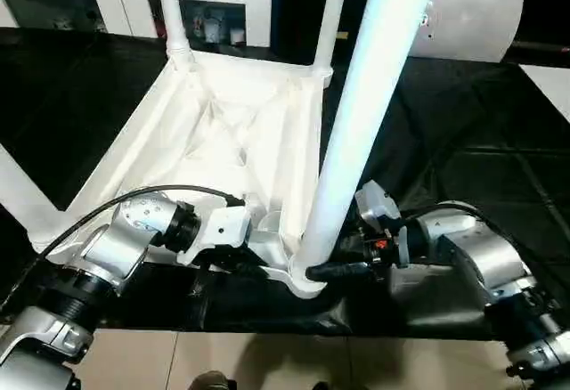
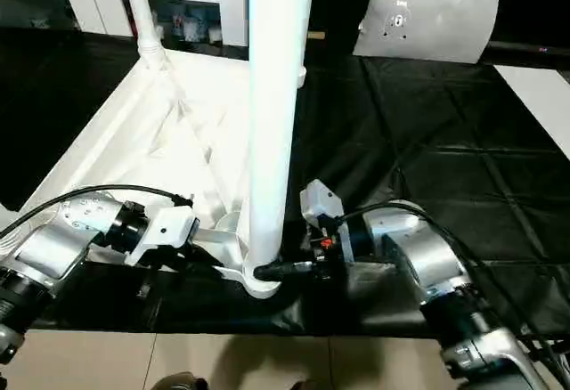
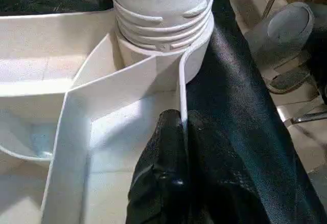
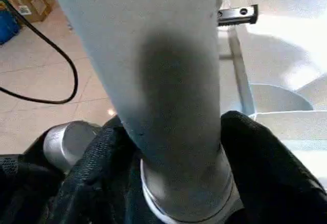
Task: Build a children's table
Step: Rotate leg to tighten
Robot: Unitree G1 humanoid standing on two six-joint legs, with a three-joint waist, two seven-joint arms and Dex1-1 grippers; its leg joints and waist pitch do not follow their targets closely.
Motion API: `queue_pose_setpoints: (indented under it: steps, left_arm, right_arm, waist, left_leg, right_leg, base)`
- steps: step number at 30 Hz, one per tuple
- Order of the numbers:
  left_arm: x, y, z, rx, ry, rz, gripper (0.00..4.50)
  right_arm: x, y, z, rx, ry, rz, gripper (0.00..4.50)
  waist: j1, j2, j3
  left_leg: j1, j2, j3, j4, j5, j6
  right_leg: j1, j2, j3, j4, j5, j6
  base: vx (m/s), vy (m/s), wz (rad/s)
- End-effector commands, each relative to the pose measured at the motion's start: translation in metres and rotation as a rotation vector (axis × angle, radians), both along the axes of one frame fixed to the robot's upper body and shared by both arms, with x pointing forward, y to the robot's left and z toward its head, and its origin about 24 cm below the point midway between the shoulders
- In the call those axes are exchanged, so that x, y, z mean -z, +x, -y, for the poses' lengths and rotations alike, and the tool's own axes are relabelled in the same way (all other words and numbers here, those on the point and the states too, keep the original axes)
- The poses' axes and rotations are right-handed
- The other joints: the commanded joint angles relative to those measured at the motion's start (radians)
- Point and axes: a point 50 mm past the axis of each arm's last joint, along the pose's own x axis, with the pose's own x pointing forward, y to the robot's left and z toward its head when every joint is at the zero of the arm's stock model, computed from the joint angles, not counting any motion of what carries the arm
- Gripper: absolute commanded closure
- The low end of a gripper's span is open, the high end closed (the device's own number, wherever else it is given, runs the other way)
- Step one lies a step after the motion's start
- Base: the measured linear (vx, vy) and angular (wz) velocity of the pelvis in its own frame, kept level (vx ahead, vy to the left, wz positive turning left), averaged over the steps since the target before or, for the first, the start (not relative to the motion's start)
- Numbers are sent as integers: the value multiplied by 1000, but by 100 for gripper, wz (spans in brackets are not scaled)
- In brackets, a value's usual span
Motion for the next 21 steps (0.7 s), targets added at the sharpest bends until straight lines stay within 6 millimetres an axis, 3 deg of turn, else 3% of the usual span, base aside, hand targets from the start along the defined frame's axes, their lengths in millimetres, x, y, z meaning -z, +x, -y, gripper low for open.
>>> queue_pose_setpoints:
  steps: [1, 5, 15, 18, 21]
  left_arm:
    - [3, -8, 12, 114, 15, -26, 450]
    - [4, -9, 11, 110, 17, -33, 450]
    - [4, -3, 11, -48, 9, -57, 450]
    - [-1, 8, 20, -195, -64, -37, 450]
    - [-8, 17, 34, -318, -140, -9, 450]
  right_arm:
    - [-4, 0, -2, -33, 0, -6, 211]
    - [-5, -2, -2, -56, 10, -35, 238]
    - [1, -13, -5, -12, 43, -108, 242]
    - [6, -14, -10, 103, 57, -94, 242]
    - [12, -11, -18, 264, 68, -78, 243]
  waist:
    - [-4, 6, -58]
    - [-1, 9, -59]
    - [8, 12, -54]
    - [9, 12, -47]
    - [1, 8, -39]
  left_leg:
    - [14, 85, -11, -71, 24, 128]
    - [13, 86, -10, -71, 21, 124]
    - [15, 87, -11, -74, -1, 102]
    - [16, 86, -10, -81, -55, 78]
    - [13, 83, -14, -93, -138, 22]
  right_leg:
    - [43, -88, 36, -38, 109, -336]
    - [42, -88, 36, -38, 103, -335]
    - [40, -89, 38, -43, 92, -332]
    - [37, -90, 41, -53, 18, -320]
    - [39, -92, 44, -69, -142, -277]
  base:
    - [0, 0, 0]
    - [0, 0, 0]
    - [0, 0, 0]
    - [0, 0, 0]
    - [0, 0, 0]
